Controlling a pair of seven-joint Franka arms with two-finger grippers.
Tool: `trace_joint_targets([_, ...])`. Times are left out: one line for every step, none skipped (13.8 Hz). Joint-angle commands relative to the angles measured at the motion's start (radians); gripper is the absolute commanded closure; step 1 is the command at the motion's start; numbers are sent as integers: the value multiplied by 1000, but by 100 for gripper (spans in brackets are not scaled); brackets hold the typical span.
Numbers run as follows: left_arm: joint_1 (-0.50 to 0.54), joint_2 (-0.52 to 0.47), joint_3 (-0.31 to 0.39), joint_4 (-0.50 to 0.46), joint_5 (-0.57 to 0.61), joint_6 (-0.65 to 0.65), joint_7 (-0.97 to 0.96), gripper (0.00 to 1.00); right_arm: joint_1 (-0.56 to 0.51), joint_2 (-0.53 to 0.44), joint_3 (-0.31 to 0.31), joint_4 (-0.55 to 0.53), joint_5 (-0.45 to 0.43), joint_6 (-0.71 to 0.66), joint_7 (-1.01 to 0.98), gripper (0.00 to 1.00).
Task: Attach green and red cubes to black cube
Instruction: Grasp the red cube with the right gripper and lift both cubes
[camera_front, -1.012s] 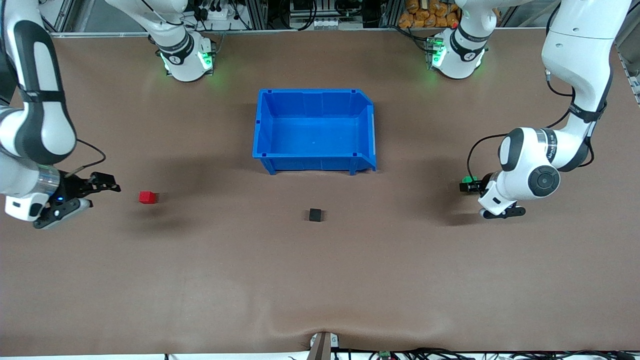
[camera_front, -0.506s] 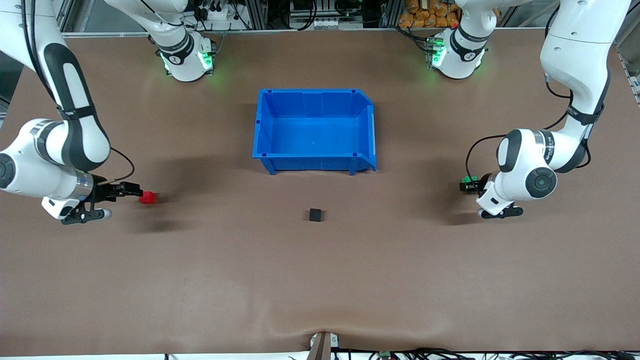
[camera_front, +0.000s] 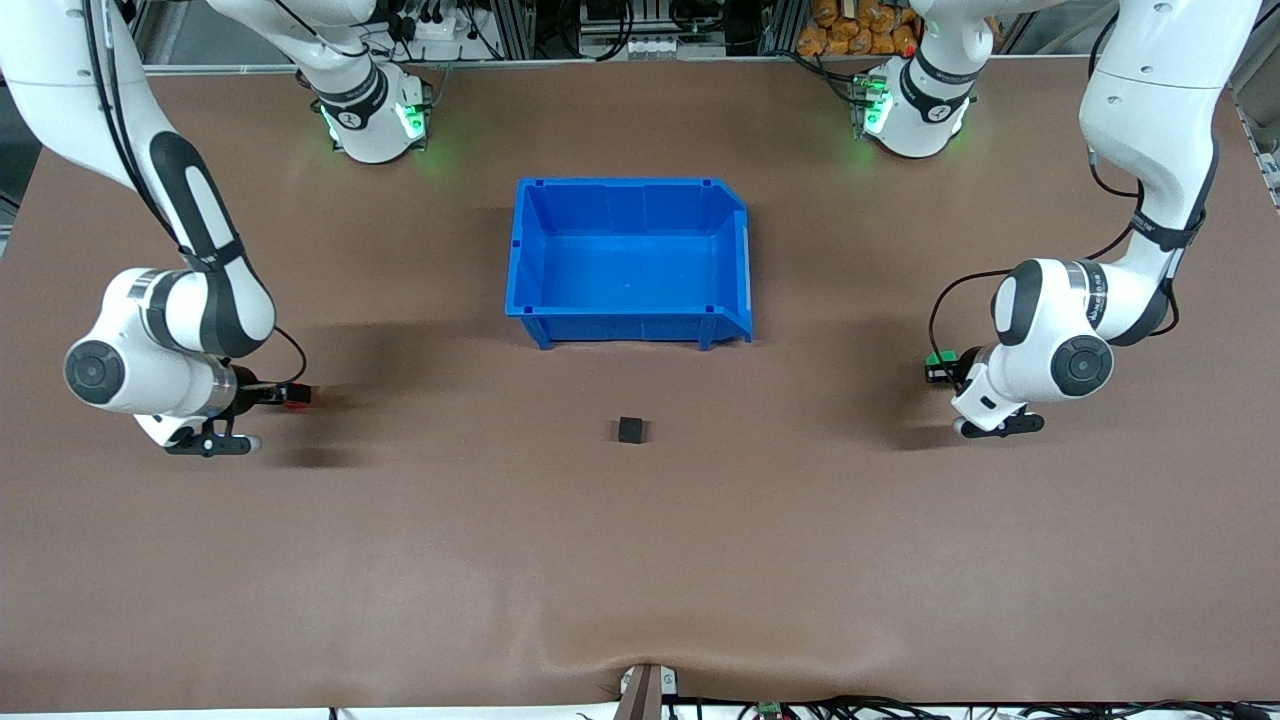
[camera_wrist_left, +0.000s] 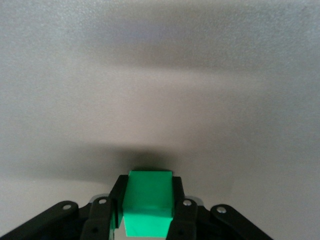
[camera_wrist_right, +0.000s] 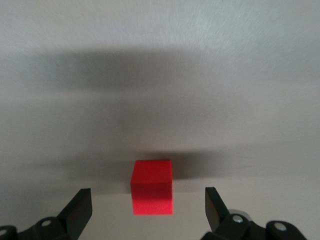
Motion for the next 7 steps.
trace_joint_targets([6,-10,-5,-3,-57,11,-12,100,12,33,-6,8,-22,0,26,0])
trace_joint_targets([15,-15,-5,1,-85,10,-12,100,11,33,-6,8,-20,-1,26,0])
trace_joint_targets([27,-16,-5,3,-86,8,-12,100,12,33,-6,8,-20,0,26,0])
trace_joint_targets([29,-20,-5,9,-88,3,-11,100,14,33,-6,8,-20,-1,26,0])
trace_joint_targets([29,-30,-5,11,-88,2,-11,100,15,33,-6,8,-20,-1,24,0])
trace_joint_targets([29,-39,-4,15,-88,0,-9,100,18,33,-6,11,-22,-1,20,0])
trace_joint_targets([31,-46,-4,18,-89,-4,-18,100,21,35,-6,12,-29,0,17,2])
